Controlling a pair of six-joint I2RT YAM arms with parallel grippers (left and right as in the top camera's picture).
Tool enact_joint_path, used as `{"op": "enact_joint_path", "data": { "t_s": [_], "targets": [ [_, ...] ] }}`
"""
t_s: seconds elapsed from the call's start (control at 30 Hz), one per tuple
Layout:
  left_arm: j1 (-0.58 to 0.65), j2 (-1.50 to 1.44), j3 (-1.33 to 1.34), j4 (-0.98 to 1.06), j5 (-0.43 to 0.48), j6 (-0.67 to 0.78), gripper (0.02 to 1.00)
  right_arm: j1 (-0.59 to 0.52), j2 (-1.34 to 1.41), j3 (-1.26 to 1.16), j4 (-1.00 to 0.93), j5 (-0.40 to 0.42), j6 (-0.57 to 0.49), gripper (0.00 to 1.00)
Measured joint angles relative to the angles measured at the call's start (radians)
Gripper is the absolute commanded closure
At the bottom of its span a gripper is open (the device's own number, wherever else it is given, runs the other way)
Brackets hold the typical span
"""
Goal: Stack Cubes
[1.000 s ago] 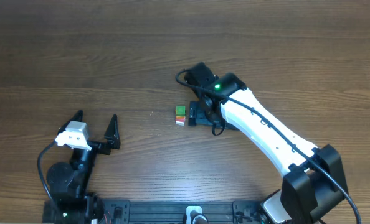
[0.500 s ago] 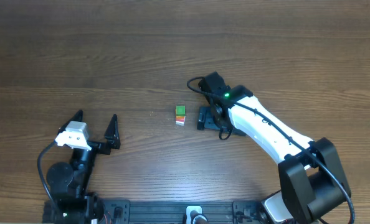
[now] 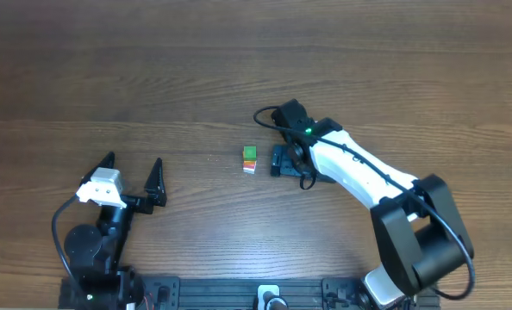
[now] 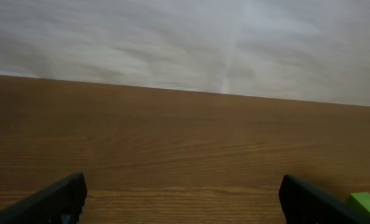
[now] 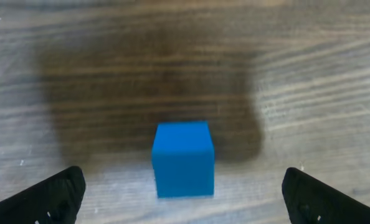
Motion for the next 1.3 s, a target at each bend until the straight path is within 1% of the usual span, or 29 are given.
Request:
{"op": "enact_joint_path", "data": {
  "t_s": [0.17, 0.23, 0.27, 0.3, 0.4, 0.47, 0.67, 0.87, 1.0, 1.3],
  "targets": [
    [0.000, 0.000, 0.000, 0.000, 0.000, 0.000, 0.020, -0.021, 0.027, 0.000, 0.023, 0.009, -0.021, 0.007],
    [0.000, 0.000, 0.000, 0.000, 0.000, 0.000, 0.018, -0.028, 0.030, 0.000, 0.025, 0.013, -0.027, 0.036],
    [0.000, 0.000, 0.000, 0.000, 0.000, 0.000, 0.020, -0.031, 0.030, 0.000, 0.026, 0.015, -0.030, 0.062],
    [0.000, 0.000, 0.000, 0.000, 0.000, 0.000, 0.020, -0.034, 0.030, 0.000, 0.027, 0.015, -0.034, 0.110],
    [0.000, 0.000, 0.000, 0.000, 0.000, 0.000, 0.018, -0.039, 0.030, 0.000, 0.027, 0.021, -0.050, 0.283],
    [0.000, 0.000, 0.000, 0.000, 0.000, 0.000, 0.018, -0.039, 0.030, 0.000, 0.030, 0.023, -0.049, 0.354],
    [0.000, 0.000, 0.000, 0.000, 0.000, 0.000, 0.018, -0.039, 0.030, 0.000, 0.030, 0.026, -0.057, 0.461],
    [0.000, 0.000, 0.000, 0.000, 0.000, 0.000, 0.018, -0.039, 0.030, 0.000, 0.030, 0.026, -0.056, 0.535],
    [0.000, 0.000, 0.000, 0.000, 0.000, 0.000, 0.018, -0.039, 0.030, 0.000, 0.030, 0.026, -0.060, 0.627],
    [0.000, 0.000, 0.000, 0.000, 0.000, 0.000, 0.018, -0.039, 0.030, 0.000, 0.030, 0.026, -0.061, 0.746]
  ]
}}
